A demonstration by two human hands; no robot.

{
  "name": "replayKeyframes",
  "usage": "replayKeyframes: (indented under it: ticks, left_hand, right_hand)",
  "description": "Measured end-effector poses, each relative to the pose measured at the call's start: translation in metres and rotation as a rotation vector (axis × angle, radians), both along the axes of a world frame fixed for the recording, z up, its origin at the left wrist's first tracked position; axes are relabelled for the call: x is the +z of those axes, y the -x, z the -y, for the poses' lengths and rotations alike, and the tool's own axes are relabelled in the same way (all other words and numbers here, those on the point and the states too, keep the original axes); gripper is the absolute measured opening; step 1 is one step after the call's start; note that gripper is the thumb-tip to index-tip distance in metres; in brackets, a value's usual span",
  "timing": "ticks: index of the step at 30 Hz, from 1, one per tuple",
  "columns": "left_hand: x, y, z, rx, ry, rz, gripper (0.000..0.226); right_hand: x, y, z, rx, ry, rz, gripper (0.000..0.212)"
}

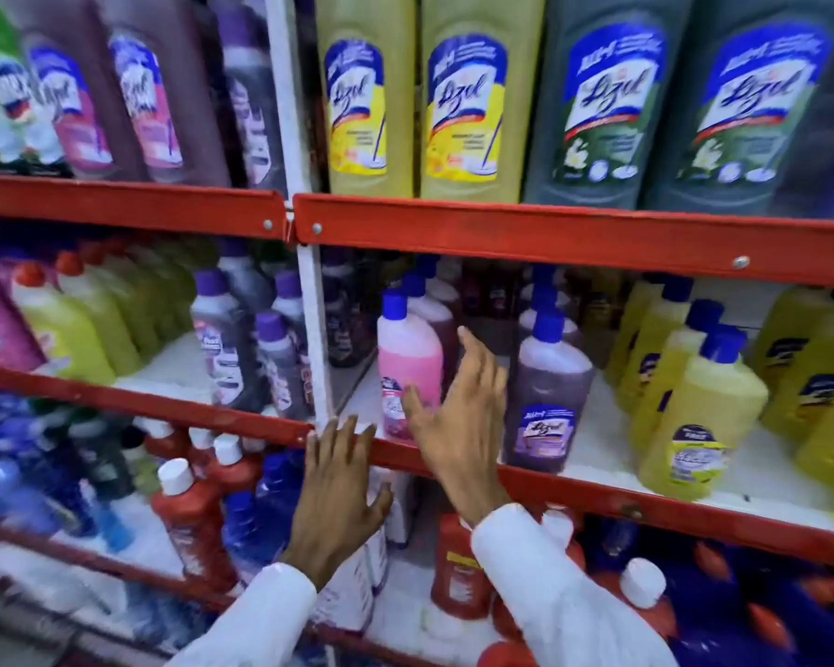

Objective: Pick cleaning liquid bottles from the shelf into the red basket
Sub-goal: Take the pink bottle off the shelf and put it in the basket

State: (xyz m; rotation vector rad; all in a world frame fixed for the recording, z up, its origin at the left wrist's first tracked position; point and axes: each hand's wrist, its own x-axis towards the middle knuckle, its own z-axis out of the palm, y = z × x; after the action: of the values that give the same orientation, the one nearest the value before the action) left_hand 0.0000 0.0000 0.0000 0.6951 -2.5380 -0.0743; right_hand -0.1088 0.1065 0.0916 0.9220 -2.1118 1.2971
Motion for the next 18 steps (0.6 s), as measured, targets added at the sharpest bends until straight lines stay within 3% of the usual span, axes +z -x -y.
replayKeyframes:
  ticks: [3, 6, 13, 18]
  left_hand:
    - [-0.01, 0.003, 0.009, -0.057, 0.011, 0.028, 0.064]
    - [-0.014, 0.002, 0.011, -0.097, -0.015, -0.009, 0.064]
    - [-0.014, -0.006, 0.017, -0.127, -0.024, -0.003, 0.07]
    - [-0.018, -0.005, 0.019, -0.162, -0.043, -0.043, 0.068]
  right_hand:
    - [-0.01, -0.011, 0.042, -0.049, 0.055, 0.239, 0.101]
    - [-0.016, -0.014, 0.073, -0.122, 0.063, 0.345, 0.11]
    - [-0.014, 0.015, 0.08, -0.028, 0.323, 0.388, 0.094]
    - [0.018, 0.012, 0.034, 0.233, 0.564, 0.345, 0.082]
